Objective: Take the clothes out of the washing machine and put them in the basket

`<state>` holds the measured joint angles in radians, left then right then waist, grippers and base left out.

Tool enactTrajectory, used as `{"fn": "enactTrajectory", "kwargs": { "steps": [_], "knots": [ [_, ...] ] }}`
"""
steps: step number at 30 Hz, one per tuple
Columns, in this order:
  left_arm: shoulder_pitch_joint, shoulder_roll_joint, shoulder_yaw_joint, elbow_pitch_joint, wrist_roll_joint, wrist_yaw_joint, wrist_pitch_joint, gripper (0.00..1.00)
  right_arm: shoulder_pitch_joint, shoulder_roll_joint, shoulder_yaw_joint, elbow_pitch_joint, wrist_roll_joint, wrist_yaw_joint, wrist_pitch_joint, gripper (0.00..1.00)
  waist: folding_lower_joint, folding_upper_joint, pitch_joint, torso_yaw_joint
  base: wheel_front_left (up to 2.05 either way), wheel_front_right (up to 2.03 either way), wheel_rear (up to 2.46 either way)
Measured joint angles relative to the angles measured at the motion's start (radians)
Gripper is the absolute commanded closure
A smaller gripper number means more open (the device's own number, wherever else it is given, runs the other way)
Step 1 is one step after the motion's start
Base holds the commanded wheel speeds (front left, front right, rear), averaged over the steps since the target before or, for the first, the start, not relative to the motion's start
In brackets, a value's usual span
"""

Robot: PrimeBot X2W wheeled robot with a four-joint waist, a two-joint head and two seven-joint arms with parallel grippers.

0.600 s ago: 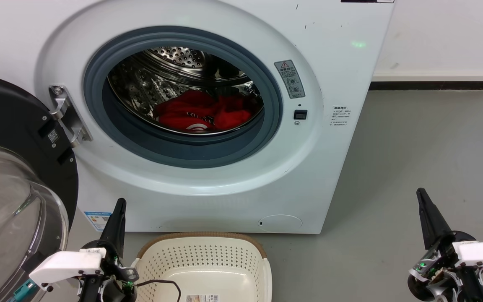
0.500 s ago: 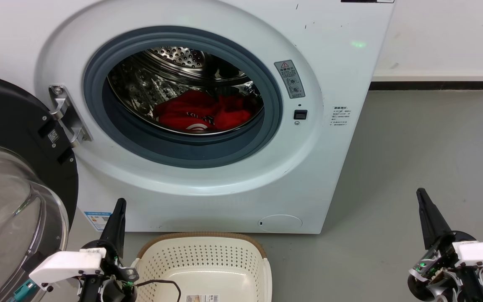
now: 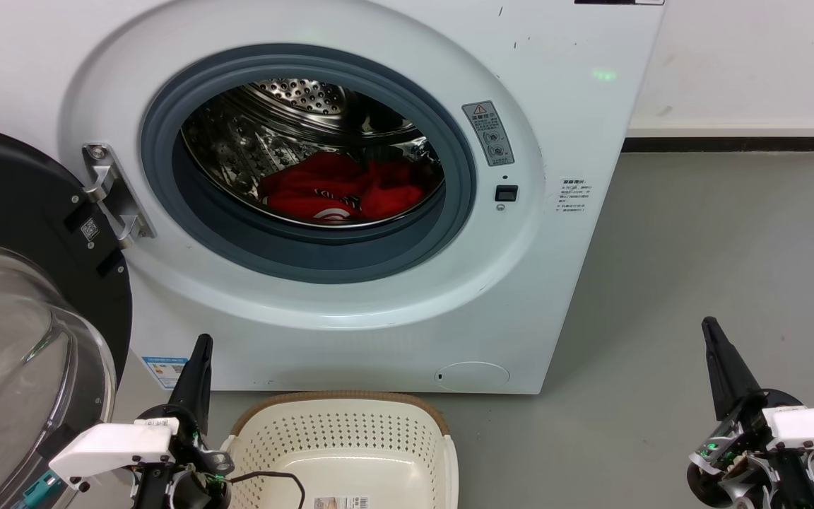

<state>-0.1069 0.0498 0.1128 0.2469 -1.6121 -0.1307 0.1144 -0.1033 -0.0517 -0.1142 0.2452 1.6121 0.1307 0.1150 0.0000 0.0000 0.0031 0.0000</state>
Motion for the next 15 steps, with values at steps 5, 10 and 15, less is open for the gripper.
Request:
{"fn": "enactTrajectory", "kwargs": {
  "steps": [5, 10, 15],
  "knots": [
    [0.000, 0.000, 0.000, 0.000, 0.000, 0.000, 0.000, 1.00, 0.000, 0.000, 0.000, 0.000, 0.000, 0.000, 0.000, 1.00, 0.0000, 0.0000, 0.000, 0.000, 0.00, 0.00, 0.00],
    [0.000, 0.000, 0.000, 0.000, 0.000, 0.000, 0.000, 0.00, 0.000, 0.000, 0.000, 0.000, 0.000, 0.000, 0.000, 0.00, 0.0000, 0.0000, 0.000, 0.000, 0.00, 0.00, 0.00],
    [0.038, -0.004, -0.005, 0.041, 0.000, 0.000, -0.003, 0.00, 0.038, 0.004, 0.001, 0.039, 0.000, 0.000, -0.001, 0.00, 0.0000, 0.0000, 0.000, 0.000, 0.00, 0.00, 0.00]
  ]
}}
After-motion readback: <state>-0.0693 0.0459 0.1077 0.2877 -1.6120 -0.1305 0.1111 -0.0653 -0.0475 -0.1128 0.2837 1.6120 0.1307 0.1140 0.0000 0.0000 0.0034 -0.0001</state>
